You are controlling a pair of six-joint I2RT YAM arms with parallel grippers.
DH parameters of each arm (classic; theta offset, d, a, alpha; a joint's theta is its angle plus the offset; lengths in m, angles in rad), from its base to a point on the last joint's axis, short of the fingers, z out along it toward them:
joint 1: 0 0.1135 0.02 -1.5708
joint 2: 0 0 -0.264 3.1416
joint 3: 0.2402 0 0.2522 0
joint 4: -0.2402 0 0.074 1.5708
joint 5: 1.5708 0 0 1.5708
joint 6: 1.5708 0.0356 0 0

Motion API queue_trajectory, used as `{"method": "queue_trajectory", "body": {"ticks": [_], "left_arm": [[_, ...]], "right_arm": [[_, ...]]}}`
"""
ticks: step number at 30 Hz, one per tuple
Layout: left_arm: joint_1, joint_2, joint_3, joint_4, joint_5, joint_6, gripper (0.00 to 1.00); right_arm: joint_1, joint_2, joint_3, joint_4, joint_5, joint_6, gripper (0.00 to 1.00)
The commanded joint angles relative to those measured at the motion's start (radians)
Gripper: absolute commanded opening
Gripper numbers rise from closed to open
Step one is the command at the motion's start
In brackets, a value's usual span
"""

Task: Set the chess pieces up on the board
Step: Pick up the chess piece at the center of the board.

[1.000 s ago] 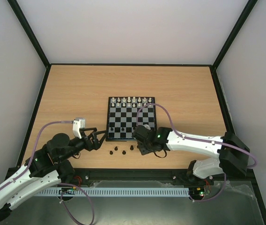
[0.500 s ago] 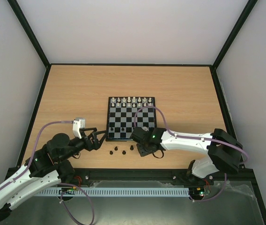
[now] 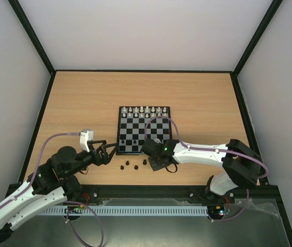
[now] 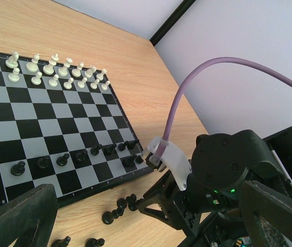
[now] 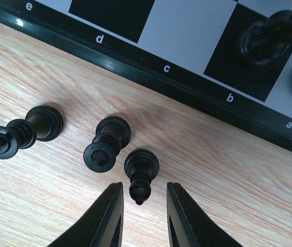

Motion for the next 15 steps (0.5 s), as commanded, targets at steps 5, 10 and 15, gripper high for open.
{"method": "queue_trajectory", "body": {"ticks": [5,10,15], "left_arm": [[-0.002,-0.009,-0.004,0.016,-0.005,0.010,0.99],[-0.002,-0.009,-0.004,0.017,-0.005,0.010,0.99],[-0.002,-0.009,-0.004,0.017,-0.005,0.010,1.00]], "right_arm": [[-0.021,0.007,0.026,-0.021,0.019,-0.021,0.24],[-0.028,0.012,0.025,-0.009,0.010,-0.028,0.23],[-0.030,0.018,0.029,0.003,0.001,-0.027,0.20]]}}
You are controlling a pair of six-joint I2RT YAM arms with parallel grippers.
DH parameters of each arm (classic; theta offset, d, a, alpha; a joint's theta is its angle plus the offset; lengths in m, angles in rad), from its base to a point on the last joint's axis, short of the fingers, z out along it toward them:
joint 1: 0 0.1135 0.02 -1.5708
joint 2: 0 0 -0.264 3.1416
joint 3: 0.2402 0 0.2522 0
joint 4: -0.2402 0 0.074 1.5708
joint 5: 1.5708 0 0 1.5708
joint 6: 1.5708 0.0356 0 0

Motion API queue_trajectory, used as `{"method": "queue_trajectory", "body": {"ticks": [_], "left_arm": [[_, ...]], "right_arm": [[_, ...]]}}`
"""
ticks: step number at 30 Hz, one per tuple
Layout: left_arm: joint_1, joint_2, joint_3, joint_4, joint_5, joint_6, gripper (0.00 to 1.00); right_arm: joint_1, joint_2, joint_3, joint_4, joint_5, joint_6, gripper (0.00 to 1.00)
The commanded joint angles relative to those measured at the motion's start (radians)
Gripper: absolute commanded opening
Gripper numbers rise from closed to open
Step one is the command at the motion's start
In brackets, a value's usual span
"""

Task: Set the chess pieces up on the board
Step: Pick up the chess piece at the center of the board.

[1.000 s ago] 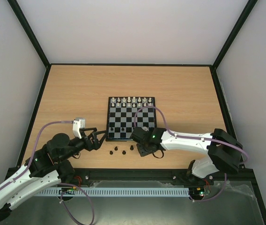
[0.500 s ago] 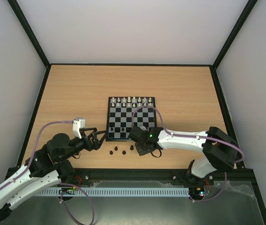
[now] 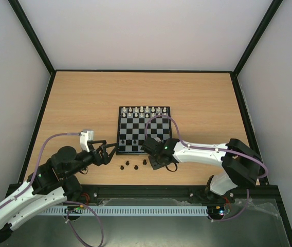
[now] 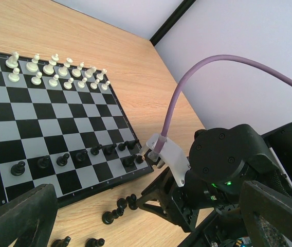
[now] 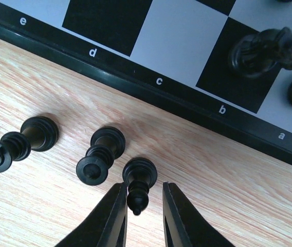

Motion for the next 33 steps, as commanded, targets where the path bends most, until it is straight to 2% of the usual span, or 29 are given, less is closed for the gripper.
{"method": "queue_trajectory", "body": {"ticks": [1,6,9,15,27,33], "left_arm": [[-0.001,-0.009,-0.004,0.017,-0.006,0.010,1.00],[-0.001,-0.009,-0.005,0.016,-0.006,0.010,1.00],[-0.001,-0.009,-0.005,0.017,-0.006,0.010,0.99],[-0.001,-0.009,-0.006,0.016,-0.006,0.010,0.99],[-0.001,-0.009,-0.007,0.019,-0.008,0.010,1.00],[-0.002,-0.009,-0.007,0.019,-0.006,0.010,0.99]], "right_arm": [[-0.006,0.018,0.029,-0.005,-0.002,-0.008,0.20],[-0.008,0.025,0.032,0.001,-0.004,-0.036,0.19],[-0.009,0.028,0.035,0.001,-0.004,-0.039,0.13],[-0.008,0.013,0.030,-0.014,0.003,-0.033,0.09],[-0.009,-0.108,0.055,-0.146,0.047,-0.022,0.09],[-0.029,-0.100,0.121,-0.186,0.071,-0.054,0.09]]}}
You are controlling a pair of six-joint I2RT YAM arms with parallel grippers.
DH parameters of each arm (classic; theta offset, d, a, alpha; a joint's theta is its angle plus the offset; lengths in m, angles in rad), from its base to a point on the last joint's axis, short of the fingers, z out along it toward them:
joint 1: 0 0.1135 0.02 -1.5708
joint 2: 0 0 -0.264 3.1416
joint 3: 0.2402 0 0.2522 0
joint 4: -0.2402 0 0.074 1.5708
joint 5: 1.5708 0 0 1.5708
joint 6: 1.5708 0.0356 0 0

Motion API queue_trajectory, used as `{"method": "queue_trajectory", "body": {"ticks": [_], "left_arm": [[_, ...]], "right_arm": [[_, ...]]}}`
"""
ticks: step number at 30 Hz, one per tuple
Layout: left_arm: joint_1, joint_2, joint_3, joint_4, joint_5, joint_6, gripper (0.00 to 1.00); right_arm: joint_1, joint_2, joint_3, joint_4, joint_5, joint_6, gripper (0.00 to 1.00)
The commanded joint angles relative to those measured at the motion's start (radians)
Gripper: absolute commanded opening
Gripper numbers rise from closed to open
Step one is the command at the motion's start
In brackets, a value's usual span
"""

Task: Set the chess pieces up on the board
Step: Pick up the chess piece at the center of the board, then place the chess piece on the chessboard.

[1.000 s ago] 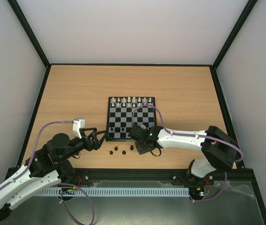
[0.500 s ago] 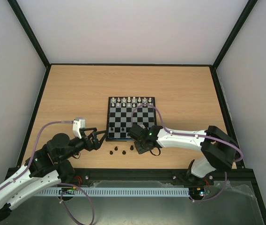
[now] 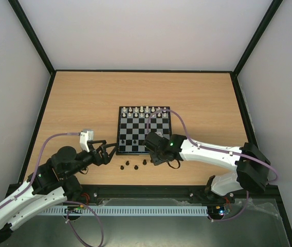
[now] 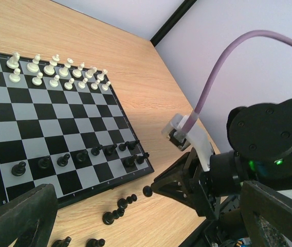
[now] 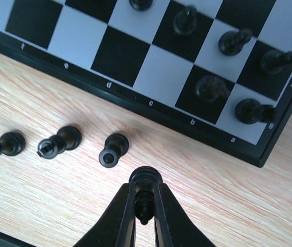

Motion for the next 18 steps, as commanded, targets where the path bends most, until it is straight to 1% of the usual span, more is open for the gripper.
{"method": "queue_trajectory", "body": {"ticks": [1,9,18], "left_arm": [[-0.002,-0.009,-0.007,0.019,-0.003,0.010,1.00],[-0.002,-0.009,-0.006,0.018,-0.003,0.009,0.99],[-0.001,-0.009,-0.005,0.017,-0.003,0.007,1.00]], "right_arm": [[-0.031,0.006,0.066,-0.088,0.029,-0.031,0.09],[-0.104,0.090,0.151,-0.081,-0.002,-0.105,0.09],[-0.134,0.198,0.211,-0.069,-0.016,-0.143,0.10]]}}
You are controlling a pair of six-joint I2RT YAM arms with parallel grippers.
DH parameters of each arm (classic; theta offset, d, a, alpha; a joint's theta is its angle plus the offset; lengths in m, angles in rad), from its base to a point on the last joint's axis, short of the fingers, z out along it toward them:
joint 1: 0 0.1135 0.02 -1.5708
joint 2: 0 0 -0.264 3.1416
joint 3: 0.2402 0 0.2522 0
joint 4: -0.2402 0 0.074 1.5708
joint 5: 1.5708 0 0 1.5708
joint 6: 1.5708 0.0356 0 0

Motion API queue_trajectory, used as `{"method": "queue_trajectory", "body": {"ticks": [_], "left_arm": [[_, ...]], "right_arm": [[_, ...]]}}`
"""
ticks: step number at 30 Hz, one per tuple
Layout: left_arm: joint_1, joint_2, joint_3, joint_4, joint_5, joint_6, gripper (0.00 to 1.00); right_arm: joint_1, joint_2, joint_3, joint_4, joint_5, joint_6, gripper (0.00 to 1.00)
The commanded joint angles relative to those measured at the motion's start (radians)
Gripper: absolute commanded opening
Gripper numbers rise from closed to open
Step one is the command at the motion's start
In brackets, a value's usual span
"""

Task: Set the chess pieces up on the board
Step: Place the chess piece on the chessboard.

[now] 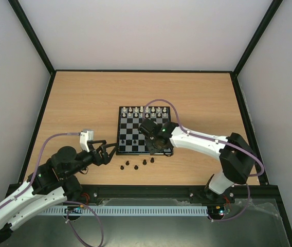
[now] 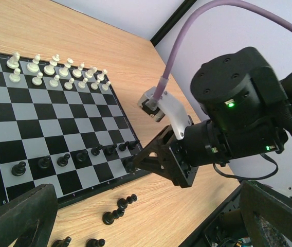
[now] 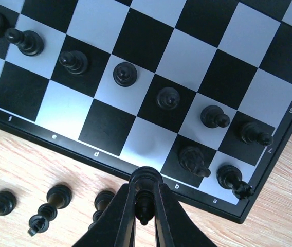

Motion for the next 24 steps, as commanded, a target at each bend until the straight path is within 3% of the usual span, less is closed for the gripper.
{"method": "queue_trajectory", "body": {"ticks": [1,24], "left_arm": [[-0.001,-0.010,-0.006,0.017,-0.003,0.008,1.00],[-0.001,-0.009,-0.004,0.018,-0.004,0.012,1.00]], "right_arm": [[-0.015,0.047,0.034,-0.040,-0.010,-0.035,0.10],[-0.060,0.116,0.043,0.031,-0.050,-0.064,0.11]]}}
